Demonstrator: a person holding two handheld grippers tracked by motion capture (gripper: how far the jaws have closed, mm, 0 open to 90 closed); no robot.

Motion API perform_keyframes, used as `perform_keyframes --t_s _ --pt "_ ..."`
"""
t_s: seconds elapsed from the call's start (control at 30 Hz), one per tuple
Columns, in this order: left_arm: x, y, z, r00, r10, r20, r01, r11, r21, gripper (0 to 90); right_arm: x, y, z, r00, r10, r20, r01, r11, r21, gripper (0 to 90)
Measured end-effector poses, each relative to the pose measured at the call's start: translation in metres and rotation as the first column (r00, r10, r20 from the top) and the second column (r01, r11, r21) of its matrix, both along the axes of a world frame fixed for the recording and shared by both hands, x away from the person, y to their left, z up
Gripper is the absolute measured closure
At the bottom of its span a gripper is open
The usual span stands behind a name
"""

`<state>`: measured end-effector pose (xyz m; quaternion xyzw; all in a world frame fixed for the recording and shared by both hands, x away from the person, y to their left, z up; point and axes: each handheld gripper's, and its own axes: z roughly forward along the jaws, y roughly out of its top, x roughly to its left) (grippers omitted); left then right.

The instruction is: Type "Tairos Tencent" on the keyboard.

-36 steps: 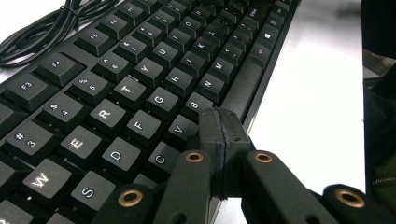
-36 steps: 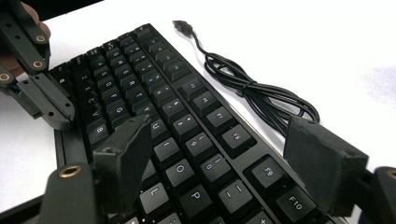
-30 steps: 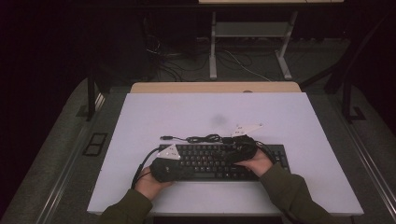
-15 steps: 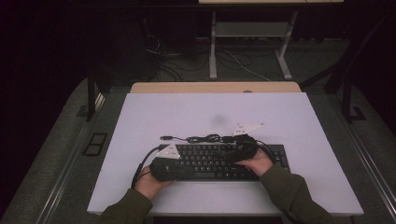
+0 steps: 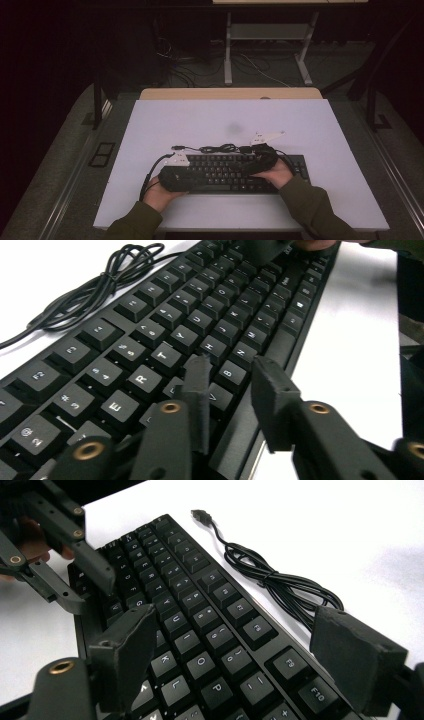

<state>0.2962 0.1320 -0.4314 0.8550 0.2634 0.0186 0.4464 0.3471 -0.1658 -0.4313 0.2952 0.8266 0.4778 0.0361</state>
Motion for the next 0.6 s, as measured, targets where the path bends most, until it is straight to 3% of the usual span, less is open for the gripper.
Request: perform_keyframes --t_s 0.37,0.6 --pt "0.004 0.001 -0.001 0.9989 0.044 0.018 -0.044 0.9985 -0.034 39.7 -0.006 -0.008 0.003 0.9999 0.005 -0.016 -0.005 1.0000 -0.005 26.4" --pt "0.005 0.001 -0.001 0.9985 0.050 0.022 -0.049 0.9982 -0.035 33.1 -0.012 -0.019 0.007 0.9997 0.017 -0.020 -0.017 0.9999 0.003 41.0"
